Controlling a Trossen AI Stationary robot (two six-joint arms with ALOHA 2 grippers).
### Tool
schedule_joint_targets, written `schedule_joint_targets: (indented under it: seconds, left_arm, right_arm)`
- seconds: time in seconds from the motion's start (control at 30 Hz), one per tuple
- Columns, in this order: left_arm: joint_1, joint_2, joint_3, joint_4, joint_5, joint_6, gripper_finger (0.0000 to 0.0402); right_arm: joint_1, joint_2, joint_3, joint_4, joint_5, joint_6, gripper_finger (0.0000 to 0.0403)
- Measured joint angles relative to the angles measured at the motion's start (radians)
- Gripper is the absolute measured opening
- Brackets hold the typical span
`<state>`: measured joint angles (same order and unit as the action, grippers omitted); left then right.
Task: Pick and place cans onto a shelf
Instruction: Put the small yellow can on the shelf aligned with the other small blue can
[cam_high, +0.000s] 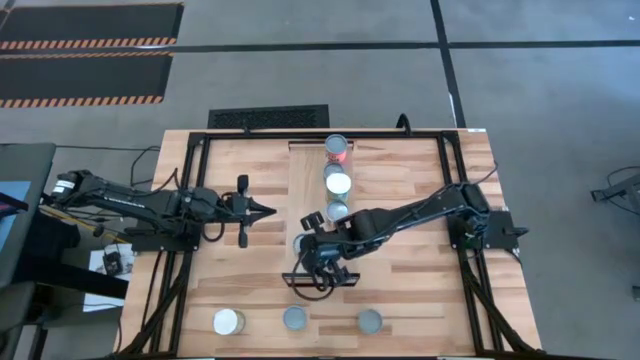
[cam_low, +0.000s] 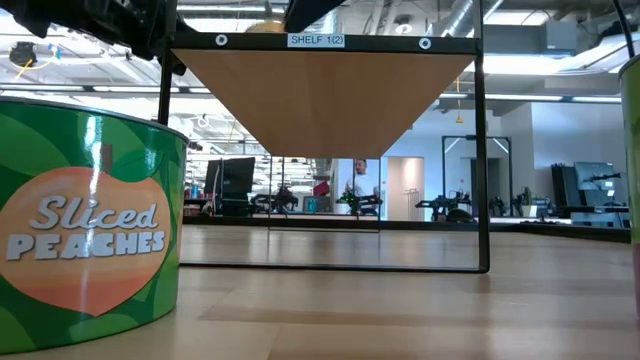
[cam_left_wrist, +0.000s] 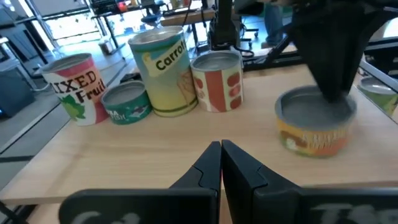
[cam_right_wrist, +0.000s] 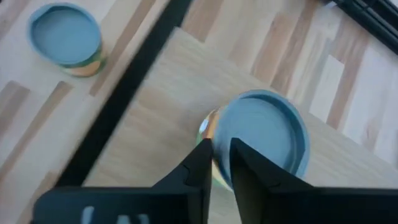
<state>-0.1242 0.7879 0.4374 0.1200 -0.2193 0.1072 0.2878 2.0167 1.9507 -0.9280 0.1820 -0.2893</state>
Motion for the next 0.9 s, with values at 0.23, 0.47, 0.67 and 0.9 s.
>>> schedule_joint_targets:
  seconds: [0.23,0.47,0.67,0.9]
  left_arm:
    - [0.000,0.000,0.000,-0.003,0.014,-0.012,0.0002]
    - [-0.008,0.000,0.000,-0.002,0.114,0.020,0.0002]
    - [-0.060,0.000,0.000,0.030,0.089,0.039,0.0002]
    - [-0.101,0.000,0.000,0.113,0.021,0.035,0.0002]
  right_arm:
    - [-0.010,-0.003,0.000,0.011,0.003,-0.019,0.0124]
    - [0.058,-0.112,-0.052,-0.040,0.011,-0.015,0.0075]
    - [0.086,-0.317,-0.362,0.193,0.020,0.025,0.0013]
    - [0.122,-0.633,-0.790,0.619,0.027,0.045,0.0006]
